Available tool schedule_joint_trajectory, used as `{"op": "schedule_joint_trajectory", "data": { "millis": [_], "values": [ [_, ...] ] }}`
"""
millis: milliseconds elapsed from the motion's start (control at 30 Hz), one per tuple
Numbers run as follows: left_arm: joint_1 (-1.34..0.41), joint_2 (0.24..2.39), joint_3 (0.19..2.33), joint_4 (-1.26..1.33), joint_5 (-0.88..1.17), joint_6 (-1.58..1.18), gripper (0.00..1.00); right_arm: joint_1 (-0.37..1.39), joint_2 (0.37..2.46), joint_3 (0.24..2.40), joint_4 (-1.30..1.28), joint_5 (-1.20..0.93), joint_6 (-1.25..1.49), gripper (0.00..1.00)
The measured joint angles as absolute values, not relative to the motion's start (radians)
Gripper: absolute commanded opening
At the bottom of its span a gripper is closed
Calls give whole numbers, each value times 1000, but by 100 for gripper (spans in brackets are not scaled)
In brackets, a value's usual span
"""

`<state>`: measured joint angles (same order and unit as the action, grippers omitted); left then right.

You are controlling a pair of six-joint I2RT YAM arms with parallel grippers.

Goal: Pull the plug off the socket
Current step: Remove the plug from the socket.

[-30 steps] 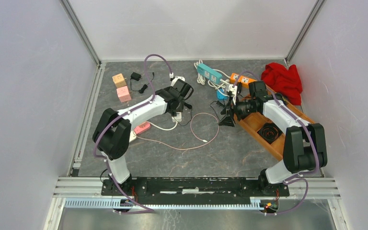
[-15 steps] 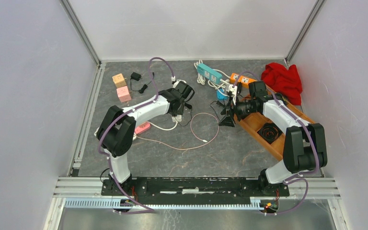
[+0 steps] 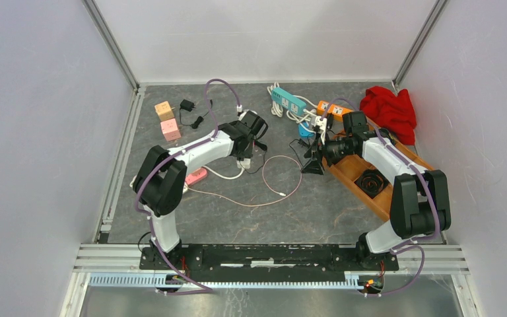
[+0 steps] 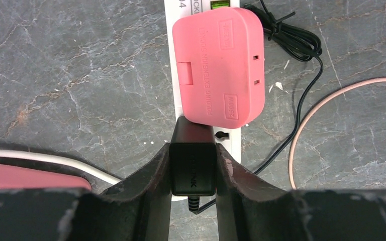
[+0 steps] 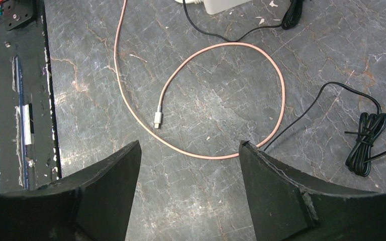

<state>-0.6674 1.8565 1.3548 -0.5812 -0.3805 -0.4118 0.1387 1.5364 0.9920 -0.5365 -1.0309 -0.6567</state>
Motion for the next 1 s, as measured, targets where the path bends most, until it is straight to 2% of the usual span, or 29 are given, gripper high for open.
{"op": "schedule_joint_trajectory", "data": {
  "millis": [233,433,700,1000],
  "values": [
    [-668,1835,1328,-543,-299,-346,2,139,1539,992,-525,-1061,-641,78],
    [-673,1759,1262,-493,-199,-310,2,142,1542,937,-375,-1118,-508,80],
    [-675,1737,1239,-432,-34,-285,2,163,1542,673,105,-1114,-56,82],
    [-675,1736,1204,-358,88,-288,2,196,1588,440,782,-1036,552,82]
  ]
}}
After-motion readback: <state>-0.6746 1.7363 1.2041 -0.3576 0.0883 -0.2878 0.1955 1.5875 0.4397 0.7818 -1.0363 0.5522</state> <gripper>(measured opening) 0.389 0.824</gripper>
